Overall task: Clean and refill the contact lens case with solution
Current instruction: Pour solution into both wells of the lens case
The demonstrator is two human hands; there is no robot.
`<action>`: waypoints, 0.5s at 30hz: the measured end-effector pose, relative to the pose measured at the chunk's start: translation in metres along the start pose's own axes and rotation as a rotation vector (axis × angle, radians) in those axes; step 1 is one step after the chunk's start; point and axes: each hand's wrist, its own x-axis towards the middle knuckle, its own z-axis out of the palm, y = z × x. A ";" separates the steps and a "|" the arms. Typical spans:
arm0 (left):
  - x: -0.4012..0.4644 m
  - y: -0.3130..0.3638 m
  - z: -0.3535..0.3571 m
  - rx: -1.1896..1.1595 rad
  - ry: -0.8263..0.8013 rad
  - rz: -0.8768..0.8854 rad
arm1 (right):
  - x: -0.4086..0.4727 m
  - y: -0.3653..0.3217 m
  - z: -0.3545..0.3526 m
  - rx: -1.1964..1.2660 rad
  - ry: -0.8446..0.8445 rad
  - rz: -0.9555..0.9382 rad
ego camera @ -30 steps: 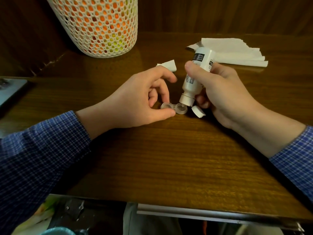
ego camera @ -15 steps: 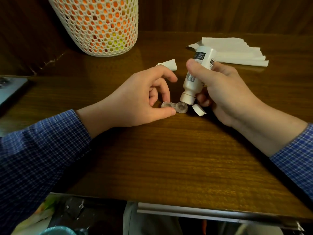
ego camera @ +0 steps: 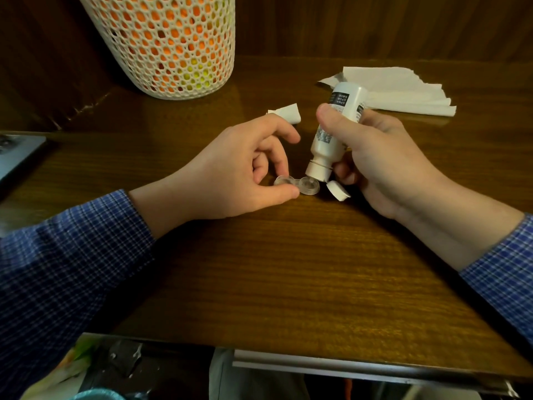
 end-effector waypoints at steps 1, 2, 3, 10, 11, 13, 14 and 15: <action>0.000 0.000 0.000 -0.002 -0.001 -0.001 | 0.000 0.000 0.000 0.000 0.000 0.001; 0.000 0.000 0.000 -0.004 -0.001 -0.002 | 0.000 0.000 0.000 0.000 0.000 0.003; 0.000 0.000 0.000 -0.006 -0.001 -0.002 | 0.000 0.000 0.000 -0.001 0.000 0.004; -0.001 0.000 0.000 -0.003 0.002 -0.004 | 0.000 0.000 0.000 0.001 -0.007 0.006; -0.001 0.001 0.000 0.002 0.002 -0.003 | 0.000 0.000 0.000 0.001 -0.008 0.007; -0.001 0.001 -0.001 0.012 0.003 -0.005 | 0.001 0.000 0.000 0.002 -0.013 0.008; -0.001 0.002 -0.001 0.012 0.005 -0.006 | 0.001 0.000 0.000 0.004 -0.015 0.008; -0.001 0.002 -0.001 0.010 0.007 -0.007 | 0.001 0.000 0.000 0.004 -0.017 0.006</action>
